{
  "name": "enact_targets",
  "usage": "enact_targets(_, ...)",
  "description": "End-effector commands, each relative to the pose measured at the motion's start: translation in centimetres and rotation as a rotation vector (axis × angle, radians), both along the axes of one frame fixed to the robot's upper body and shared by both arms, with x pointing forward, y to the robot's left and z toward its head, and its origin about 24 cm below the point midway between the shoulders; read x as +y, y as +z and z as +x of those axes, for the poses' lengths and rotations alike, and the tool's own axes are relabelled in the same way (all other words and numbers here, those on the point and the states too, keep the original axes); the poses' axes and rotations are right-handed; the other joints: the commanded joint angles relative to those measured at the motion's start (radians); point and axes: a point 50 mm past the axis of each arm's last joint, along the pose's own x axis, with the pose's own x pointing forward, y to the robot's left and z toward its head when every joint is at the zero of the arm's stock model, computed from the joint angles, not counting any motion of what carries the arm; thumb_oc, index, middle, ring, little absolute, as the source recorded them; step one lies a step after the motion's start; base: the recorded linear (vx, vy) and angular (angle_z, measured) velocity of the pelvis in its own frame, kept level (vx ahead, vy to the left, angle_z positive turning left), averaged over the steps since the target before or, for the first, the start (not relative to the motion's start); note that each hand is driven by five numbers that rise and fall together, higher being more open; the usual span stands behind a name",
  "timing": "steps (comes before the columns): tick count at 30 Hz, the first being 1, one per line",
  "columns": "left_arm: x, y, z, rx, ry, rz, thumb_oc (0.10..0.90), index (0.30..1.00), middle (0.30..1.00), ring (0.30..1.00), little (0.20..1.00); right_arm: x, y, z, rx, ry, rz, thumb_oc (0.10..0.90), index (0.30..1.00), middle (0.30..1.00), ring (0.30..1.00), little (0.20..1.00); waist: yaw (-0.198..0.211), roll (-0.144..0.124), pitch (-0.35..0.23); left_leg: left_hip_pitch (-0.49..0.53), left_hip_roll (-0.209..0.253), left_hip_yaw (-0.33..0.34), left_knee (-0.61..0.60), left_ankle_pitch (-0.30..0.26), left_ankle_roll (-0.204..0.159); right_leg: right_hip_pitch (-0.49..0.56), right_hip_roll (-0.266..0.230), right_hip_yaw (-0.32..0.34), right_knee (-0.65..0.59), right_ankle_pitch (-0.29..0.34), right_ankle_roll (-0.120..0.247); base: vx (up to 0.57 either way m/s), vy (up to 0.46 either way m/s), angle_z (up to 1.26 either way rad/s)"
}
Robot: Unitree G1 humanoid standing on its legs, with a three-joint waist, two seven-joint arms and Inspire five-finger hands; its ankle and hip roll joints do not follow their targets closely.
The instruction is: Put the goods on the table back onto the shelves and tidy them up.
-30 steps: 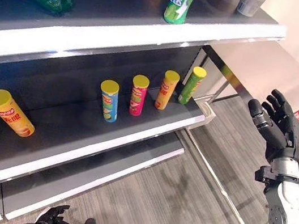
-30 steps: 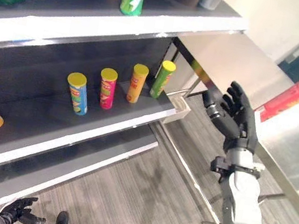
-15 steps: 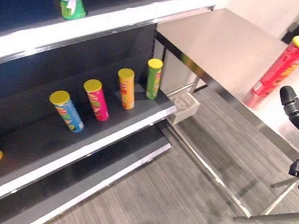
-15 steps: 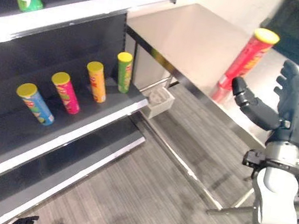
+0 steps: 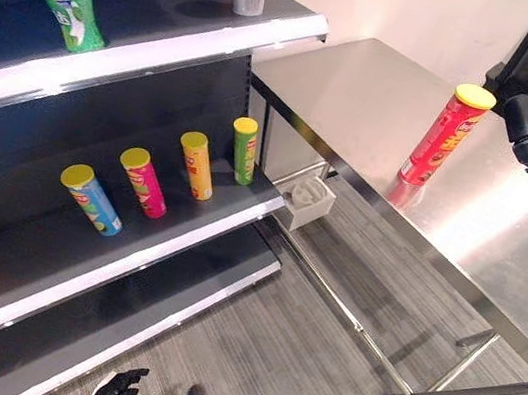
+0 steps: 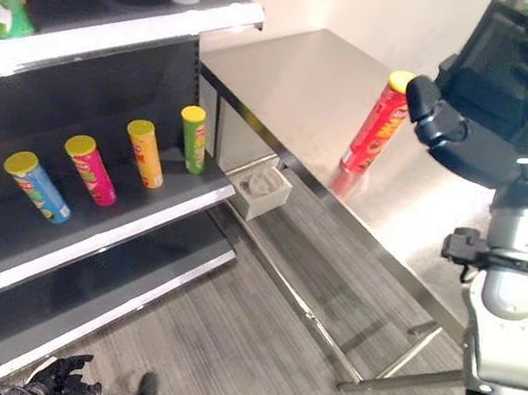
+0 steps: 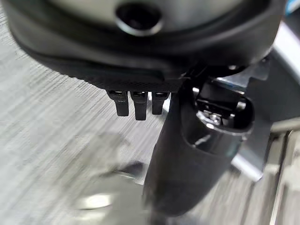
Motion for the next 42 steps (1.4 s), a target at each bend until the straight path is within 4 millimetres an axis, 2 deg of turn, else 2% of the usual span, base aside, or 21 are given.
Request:
enact_targets(1,1.9,0.6,0.2,-0.004,-0.03,0.067,0.8,0.9,0.9,0.9,0.9,0.9,5.2,-2.1,-0.276,0.005,-0.089,0.8,0.9,0.9,0.9,0.9,0.017,-0.019,-0.04,0.114,0.053,0.019,-0.033,0.015,0.026,0.08,0.021,-0.035,0.014,-0.076,0.083,0.19,0.091,-0.51)
enact_targets(5,2.2,0.4,-0.5,0.024,-0.032,0.08,0.8,0.9,0.9,0.9,0.9,0.8,5.3,-2.3,-0.289,-0.013,-0.089,0.8,0.9,0.9,0.9,0.9,0.013,-0.025,-0.058,0.173,0.043,0.039,-0.088,0.014,0.039,0.086,0.002,-0.025,0.059,-0.087,0.093,0.12,0.105,-0.03)
enact_targets(7,2.5,0.5,-0.5,0.026,-0.038,0.091,0.8,0.9,0.9,0.9,0.9,0.9,5.3,-2.2,-0.294,-0.019,-0.097,0.8,0.9,0.9,0.9,0.9,0.012,-0.024,-0.051,0.2,0.045,0.054,-0.095,0.0,0.056,0.043,-0.028,-0.012,0.184,-0.106,0.105,0.09,0.142,-0.15)
enact_targets(9,3.0,0.7,-0.3,0.022,-0.022,0.106,0.8,0.9,0.9,0.9,0.9,1.0,5.4,-2.3,-0.303,-0.022,-0.095,0.8,0.9,0.9,0.9,0.9,-0.002,-0.017,-0.022,0.243,0.052,0.071,-0.095,-0.02,0.083,-0.041,-0.074,-0.004,0.395,-0.062,0.145,0.08,0.147,-0.25)
enact_targets(11,3.2,0.8,-0.1,0.011,-0.019,0.113,0.8,0.9,0.9,0.9,0.9,1.0,5.3,-2.3,-0.303,-0.023,-0.09,0.8,0.9,0.9,0.9,0.9,-0.008,-0.008,-0.003,0.263,0.059,0.081,-0.095,-0.026,0.099,-0.093,-0.102,0.001,0.522,-0.038,0.168,0.02,0.083,-0.28)
enact_targets(12,3.2,0.9,-0.1,0.008,-0.013,0.112,0.8,0.9,0.9,0.9,0.9,0.9,5.2,-2.3,-0.299,-0.033,-0.09,0.8,0.9,0.9,0.9,0.9,-0.005,-0.008,-0.003,0.269,0.06,0.088,-0.095,-0.035,0.1,-0.105,-0.128,-0.007,0.541,-0.031,0.171,0.05,0.002,-0.12)
enact_targets(15,3.4,1.0,-0.3,0.007,-0.023,0.117,0.8,0.9,0.9,0.9,0.9,0.7,5.4,-2.5,-0.318,-0.043,-0.078,0.8,0.9,0.9,0.9,0.9,0.019,-0.007,-0.015,0.271,0.081,0.096,-0.095,-0.058,0.08,-0.067,-0.241,-0.075,0.431,-0.016,0.163,0.07,-0.143,-0.05)
enact_targets(16,3.3,0.9,-0.2,0.008,-0.03,0.116,0.8,0.9,0.9,0.9,0.9,0.2,5.5,-2.5,-0.313,-0.06,-0.071,0.8,0.9,0.9,0.9,0.9,0.024,-0.013,-0.022,0.266,0.09,0.084,-0.095,-0.069,0.063,-0.053,-0.268,-0.078,0.296,0.027,0.169,0.05,-0.182,-0.18)
enact_targets(17,3.3,0.9,-0.2,0.008,-0.03,0.116,0.8,0.9,0.9,0.9,0.9,0.2,5.5,-2.5,-0.313,-0.06,-0.071,0.8,0.9,0.9,0.9,0.9,0.024,-0.012,-0.023,0.264,0.09,0.084,-0.095,-0.068,0.063,-0.051,-0.266,-0.079,0.291,0.03,0.169,0.13,-0.276,-0.2)
enact_targets(18,3.4,0.9,-0.3,0.018,-0.038,0.122,0.8,0.9,0.9,0.9,0.9,-0.6,5.2,-2.5,-0.295,-0.107,-0.066,0.8,0.9,0.9,0.9,0.9,0.014,-0.03,-0.027,0.271,0.089,0.069,-0.095,-0.075,0.048,-0.059,-0.271,-0.018,0.19,0.09,0.191,0.14,-0.202,-0.01)
enact_targets(19,3.7,1.0,-0.5,0.016,-0.031,0.122,0.8,0.9,0.9,0.9,0.9,-0.8,5.0,-2.5,-0.267,-0.114,-0.078,0.8,0.9,0.9,0.9,0.9,0.015,-0.043,-0.039,0.279,0.088,0.068,-0.095,-0.083,0.042,-0.037,-0.263,0.012,0.138,0.105,0.205,0.19,-0.262,0.03)
enact_targets(20,3.7,0.9,-1.0,0.03,-0.026,0.121,0.8,0.9,0.9,0.9,0.9,-0.8,5.0,-2.6,-0.265,-0.115,-0.084,0.8,0.9,0.9,0.9,0.9,0.019,-0.059,-0.053,0.284,0.084,0.075,-0.095,-0.084,0.04,-0.028,-0.265,0.009,0.11,0.125,0.212,0.11,-0.118,0.23)
enact_targets(21,3.7,0.9,-1.0,0.032,-0.027,0.123,0.8,0.9,0.9,0.9,0.9,-0.9,5.0,-2.7,-0.263,-0.115,-0.082,0.8,0.9,0.9,0.9,0.9,0.02,-0.061,-0.055,0.284,0.083,0.076,-0.095,-0.085,0.04,-0.023,-0.264,0.008,0.099,0.13,0.213,0.17,-0.259,0.25)
enact_targets(22,3.8,0.7,-1.7,0.048,-0.014,0.114,0.8,0.9,0.9,0.9,0.9,-1.2,4.9,-2.9,-0.252,-0.111,-0.075,0.8,0.9,0.9,0.9,0.9,0.029,-0.076,-0.079,0.293,0.112,0.084,-0.095,-0.082,0.013,0.014,-0.236,-0.03,0.04,0.128,0.222,0.16,-0.266,-0.04)
enact_targets(26,3.3,0.4,-1.9,0.055,0.02,0.085,0.8,0.9,0.9,0.9,0.9,-2.3,4.5,-2.9,-0.18,-0.127,-0.09,0.8,0.9,0.9,0.9,0.9,0.016,-0.07,-0.088,0.285,0.177,0.075,-0.095,-0.062,-0.028,0.041,-0.18,-0.052,0.018,0.08,0.2,0.07,-0.207,0.07)
enact_targets(29,3.2,0.4,-1.9,0.055,0.019,0.081,0.8,0.9,0.9,0.9,0.9,-2.4,4.5,-2.9,-0.17,-0.12,-0.094,0.8,0.9,0.9,0.9,0.9,0.011,-0.064,-0.091,0.283,0.189,0.071,-0.095,-0.059,-0.034,0.045,-0.169,-0.061,0.016,0.07,0.194,0.02,-0.096,0.13)
enact_targets(31,2.7,0.3,-1.7,0.047,0.014,0.059,0.8,0.9,0.9,0.9,0.9,-3.0,3.3,-2.2,-0.064,-0.075,-0.073,0.8,0.9,0.9,0.9,0.9,0.003,-0.05,-0.093,0.29,0.218,0.073,-0.095,-0.05,-0.052,0.061,-0.137,-0.075,0.014,0.033,0.175,0.03,-0.132,0.09)
enact_targets(42,2.3,0.2,-2.0,0.062,-0.034,0.047,0.8,0.9,0.9,0.9,0.9,-2.9,1.0,0.4,0.136,-0.032,-0.106,0.8,0.9,0.9,0.9,0.9,0.009,-0.035,-0.091,0.305,0.226,0.091,-0.095,-0.052,-0.057,0.08,-0.127,-0.085,0.014,0.019,0.167,0.0,-0.005,0.01)
